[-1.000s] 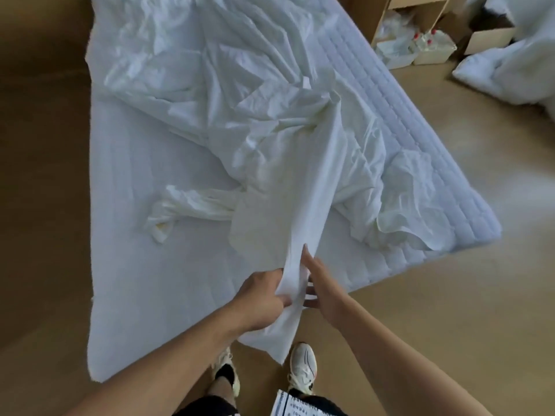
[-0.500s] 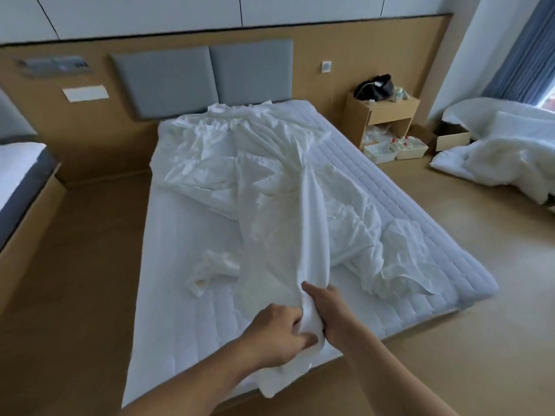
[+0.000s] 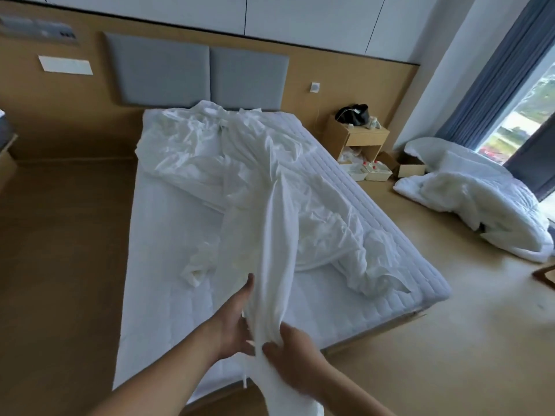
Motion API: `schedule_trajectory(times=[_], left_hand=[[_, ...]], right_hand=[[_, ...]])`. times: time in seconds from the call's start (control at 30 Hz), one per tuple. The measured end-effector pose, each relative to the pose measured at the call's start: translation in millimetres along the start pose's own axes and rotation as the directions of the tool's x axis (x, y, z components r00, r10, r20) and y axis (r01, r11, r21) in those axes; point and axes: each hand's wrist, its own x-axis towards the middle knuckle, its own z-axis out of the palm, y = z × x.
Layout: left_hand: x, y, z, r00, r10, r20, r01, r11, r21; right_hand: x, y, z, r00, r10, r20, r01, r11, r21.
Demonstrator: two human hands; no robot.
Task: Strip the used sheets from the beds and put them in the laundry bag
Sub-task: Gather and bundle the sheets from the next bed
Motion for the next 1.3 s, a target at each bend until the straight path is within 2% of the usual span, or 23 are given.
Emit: schedule_trajectory(times=[0.07,0.17,0.27,0.4,0.47,0.53,0.63,0.73,0.83,0.9,0.93,1.07,1.2,1.3], left_hand=[[0.7,1.5,3.9,0.995,0.104,0.014,-0.104,0.994,0.035],[12.4,6.3,-6.5,0.96,0.2,-0.196,-0.162,0.967,0.195],[12.2,18.3,-26.4,0.945,0.216,-0.246,-0.17,0.966,0.195],[10.2,21.5,-41.1,0.958,0.182,-0.223,-0.142,0.973,0.183],[12.7,21.2,-44.8,0.956,0.189,-0.225,-0.152,0.973,0.173],[16.7,23.2,-50.4,0.95,0.209,-0.233,-0.17,0.969,0.177],[23.1,31.3,-60.8,0.934,0.251,-0.255,-0.199,0.956,0.214],[27.9,43.1,-69.4,0.892,0.294,-0.344,-0.224,0.947,0.23],[35.7,53.8,-71.5,0.863,0.274,-0.426,-0.197,0.956,0.215],[46.8,57.7,-72.1,0.842,0.266,-0.469,-0.167,0.956,0.242],[53.8,59.1,-71.7,0.836,0.259,-0.484,-0.15,0.956,0.253],[89.7,61.9,-71.8,0.801,0.224,-0.555,-0.053,0.95,0.306],[131.7,53.5,-85.1,0.739,0.193,-0.645,0.105,0.913,0.394],[167.6,42.9,-113.0,0.68,0.107,-0.725,0.235,0.905,0.354]], right_hand=[[-5.3,-11.0,12.5,0.998,-0.02,0.056,0.027,0.992,-0.125],[-4.5,-20.9,15.7,0.998,-0.045,0.035,0.048,0.997,-0.067],[-1.3,-23.2,12.6,0.999,-0.04,0.013,0.04,0.999,0.032],[13.7,-18.0,6.4,0.994,0.034,0.105,-0.028,0.998,-0.053],[27.1,-17.8,0.7,0.99,0.061,0.131,-0.068,0.996,0.049],[41.9,-18.5,-7.7,0.991,0.084,0.104,-0.108,0.963,0.247],[81.0,-19.4,-28.8,0.98,0.175,0.089,-0.196,0.838,0.51],[142.2,-24.8,-57.0,0.949,0.266,0.167,-0.297,0.585,0.755],[204.1,-38.5,-88.4,0.959,0.199,0.202,-0.257,0.31,0.915],[240.1,-40.8,-107.1,0.965,0.152,0.213,-0.24,0.183,0.953],[255.5,-37.8,-112.9,0.961,0.159,0.225,-0.252,0.171,0.952],[298.3,3.6,-101.5,0.907,0.343,0.243,-0.371,0.383,0.846],[323.0,63.4,-65.4,0.825,0.462,0.324,-0.539,0.478,0.693],[349.3,101.2,-36.6,0.81,0.494,0.315,-0.578,0.582,0.573]])
